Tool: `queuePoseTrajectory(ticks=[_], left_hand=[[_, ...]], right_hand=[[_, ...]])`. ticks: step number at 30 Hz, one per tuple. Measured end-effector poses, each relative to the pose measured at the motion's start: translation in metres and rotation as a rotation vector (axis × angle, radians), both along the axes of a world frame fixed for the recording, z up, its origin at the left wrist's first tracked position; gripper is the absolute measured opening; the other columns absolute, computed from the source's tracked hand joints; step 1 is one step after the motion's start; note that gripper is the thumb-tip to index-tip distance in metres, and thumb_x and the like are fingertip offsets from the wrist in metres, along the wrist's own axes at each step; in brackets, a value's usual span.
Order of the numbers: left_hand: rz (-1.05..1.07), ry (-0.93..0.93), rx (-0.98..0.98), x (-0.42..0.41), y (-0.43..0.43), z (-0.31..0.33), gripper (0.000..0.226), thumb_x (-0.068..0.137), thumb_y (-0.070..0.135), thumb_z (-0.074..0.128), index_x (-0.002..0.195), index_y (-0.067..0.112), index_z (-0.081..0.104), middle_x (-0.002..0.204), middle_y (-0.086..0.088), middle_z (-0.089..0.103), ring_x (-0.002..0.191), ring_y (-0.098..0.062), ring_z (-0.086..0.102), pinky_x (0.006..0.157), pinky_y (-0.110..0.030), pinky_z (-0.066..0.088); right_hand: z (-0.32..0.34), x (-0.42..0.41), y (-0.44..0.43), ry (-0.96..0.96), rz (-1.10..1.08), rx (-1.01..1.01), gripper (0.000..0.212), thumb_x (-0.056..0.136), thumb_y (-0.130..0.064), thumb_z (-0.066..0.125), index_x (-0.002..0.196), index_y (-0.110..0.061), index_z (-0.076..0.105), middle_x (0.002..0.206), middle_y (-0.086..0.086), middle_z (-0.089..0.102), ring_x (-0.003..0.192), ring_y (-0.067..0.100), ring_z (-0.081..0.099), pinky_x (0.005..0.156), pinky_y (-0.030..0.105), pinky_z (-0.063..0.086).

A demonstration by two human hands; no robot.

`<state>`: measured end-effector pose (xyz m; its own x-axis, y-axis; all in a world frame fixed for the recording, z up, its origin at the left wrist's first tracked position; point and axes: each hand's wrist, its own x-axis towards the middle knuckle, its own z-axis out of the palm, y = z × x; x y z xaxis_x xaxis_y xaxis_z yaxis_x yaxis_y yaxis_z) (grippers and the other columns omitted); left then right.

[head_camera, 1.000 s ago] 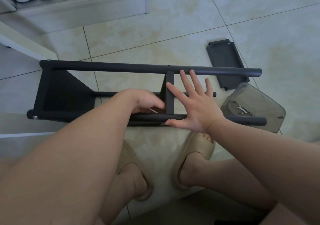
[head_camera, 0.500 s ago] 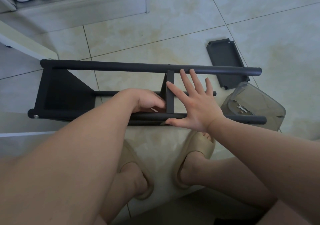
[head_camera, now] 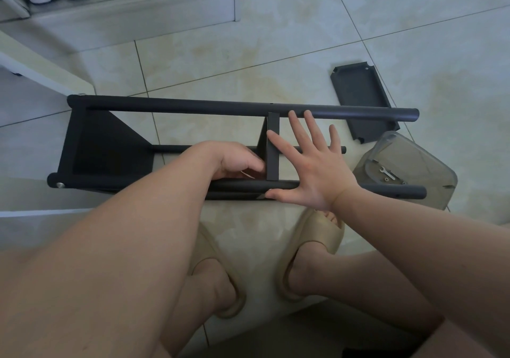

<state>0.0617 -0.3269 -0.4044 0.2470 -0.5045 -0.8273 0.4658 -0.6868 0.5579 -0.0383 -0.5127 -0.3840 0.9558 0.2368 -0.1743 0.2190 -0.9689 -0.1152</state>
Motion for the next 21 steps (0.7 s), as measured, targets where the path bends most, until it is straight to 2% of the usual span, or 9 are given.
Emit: queuePoseTrajectory(ticks=[2, 4, 6, 12, 14, 16, 18, 19, 21], left_hand=[[-0.034, -0.046, 0.010, -0.0001, -0.0013, 0.0005, 0.025, 0.089, 0.009, 0.060, 0.109, 0.006, 0.075, 0.096, -0.008, 0.076, 0.086, -0.017, 0.069, 0.085, -0.027, 0.054], [-0.061, -0.048, 0.022, 0.0001, -0.0015, 0.0010, 0.022, 0.087, 0.007, 0.058, 0.083, 0.015, 0.079, 0.077, -0.002, 0.072, 0.074, -0.016, 0.066, 0.072, -0.024, 0.052], [-0.085, -0.013, 0.017, 0.0006, 0.0001, 0.0022, 0.033, 0.085, 0.007, 0.058, 0.062, 0.021, 0.076, 0.067, 0.002, 0.068, 0.067, -0.015, 0.064, 0.071, -0.024, 0.048], [-0.062, 0.002, 0.018, 0.0002, 0.0013, 0.0035, 0.021, 0.087, 0.014, 0.063, 0.076, 0.017, 0.080, 0.087, -0.004, 0.076, 0.082, -0.019, 0.070, 0.085, -0.031, 0.052], [-0.042, -0.045, 0.023, -0.0013, -0.0011, 0.0029, 0.017, 0.087, 0.010, 0.063, 0.091, 0.010, 0.079, 0.090, -0.008, 0.076, 0.083, -0.019, 0.070, 0.084, -0.030, 0.055], [-0.039, -0.087, 0.039, -0.0022, -0.0025, 0.0021, 0.024, 0.087, 0.008, 0.061, 0.106, 0.002, 0.073, 0.088, -0.007, 0.073, 0.079, -0.017, 0.068, 0.078, -0.025, 0.054], [-0.048, -0.095, 0.049, -0.0015, -0.0024, 0.0024, 0.022, 0.087, 0.008, 0.060, 0.102, 0.003, 0.074, 0.085, -0.006, 0.071, 0.078, -0.018, 0.065, 0.076, -0.025, 0.052], [-0.056, -0.080, 0.048, -0.0010, -0.0017, 0.0031, 0.017, 0.086, 0.008, 0.060, 0.094, 0.007, 0.076, 0.082, -0.005, 0.071, 0.077, -0.018, 0.065, 0.075, -0.025, 0.051], [-0.080, -0.038, 0.027, 0.0006, 0.0009, 0.0042, 0.024, 0.086, 0.007, 0.060, 0.072, 0.017, 0.077, 0.074, -0.002, 0.070, 0.071, -0.016, 0.066, 0.073, -0.025, 0.049]], right_hand=[[-0.0004, 0.0001, 0.0003, -0.004, 0.001, 0.002, 0.108, 0.073, -0.096, 0.029, 0.161, -0.038, 0.007, 0.170, 0.010, -0.007, 0.155, 0.037, -0.012, 0.116, 0.074, 0.008], [-0.0006, 0.0000, 0.0005, -0.009, 0.002, 0.004, 0.107, 0.073, -0.095, 0.029, 0.161, -0.038, 0.008, 0.170, 0.010, -0.006, 0.155, 0.037, -0.011, 0.116, 0.074, 0.009], [-0.0008, -0.0002, 0.0003, -0.012, 0.002, 0.005, 0.108, 0.073, -0.095, 0.029, 0.161, -0.038, 0.008, 0.170, 0.011, -0.006, 0.155, 0.037, -0.010, 0.116, 0.074, 0.009], [-0.0017, -0.0002, 0.0003, -0.019, 0.006, 0.000, 0.108, 0.073, -0.096, 0.030, 0.161, -0.038, 0.009, 0.170, 0.012, -0.005, 0.155, 0.038, -0.009, 0.116, 0.073, 0.010], [-0.0013, -0.0001, 0.0001, -0.015, 0.006, 0.001, 0.108, 0.073, -0.095, 0.030, 0.161, -0.037, 0.009, 0.170, 0.012, -0.005, 0.155, 0.037, -0.010, 0.116, 0.073, 0.009], [-0.0007, 0.0001, -0.0001, -0.007, 0.006, -0.001, 0.108, 0.073, -0.095, 0.029, 0.161, -0.038, 0.008, 0.170, 0.011, -0.007, 0.155, 0.037, -0.011, 0.116, 0.073, 0.008], [-0.0003, 0.0004, -0.0002, -0.002, 0.005, -0.005, 0.108, 0.073, -0.096, 0.028, 0.161, -0.038, 0.007, 0.170, 0.011, -0.008, 0.155, 0.037, -0.013, 0.117, 0.073, 0.008], [-0.0001, 0.0004, -0.0001, 0.001, 0.004, -0.005, 0.108, 0.073, -0.096, 0.028, 0.161, -0.038, 0.006, 0.170, 0.010, -0.009, 0.155, 0.037, -0.013, 0.117, 0.073, 0.007], [0.0001, 0.0002, 0.0002, 0.002, 0.003, -0.002, 0.108, 0.072, -0.096, 0.027, 0.161, -0.039, 0.005, 0.170, 0.010, -0.009, 0.155, 0.036, -0.013, 0.117, 0.073, 0.007]])
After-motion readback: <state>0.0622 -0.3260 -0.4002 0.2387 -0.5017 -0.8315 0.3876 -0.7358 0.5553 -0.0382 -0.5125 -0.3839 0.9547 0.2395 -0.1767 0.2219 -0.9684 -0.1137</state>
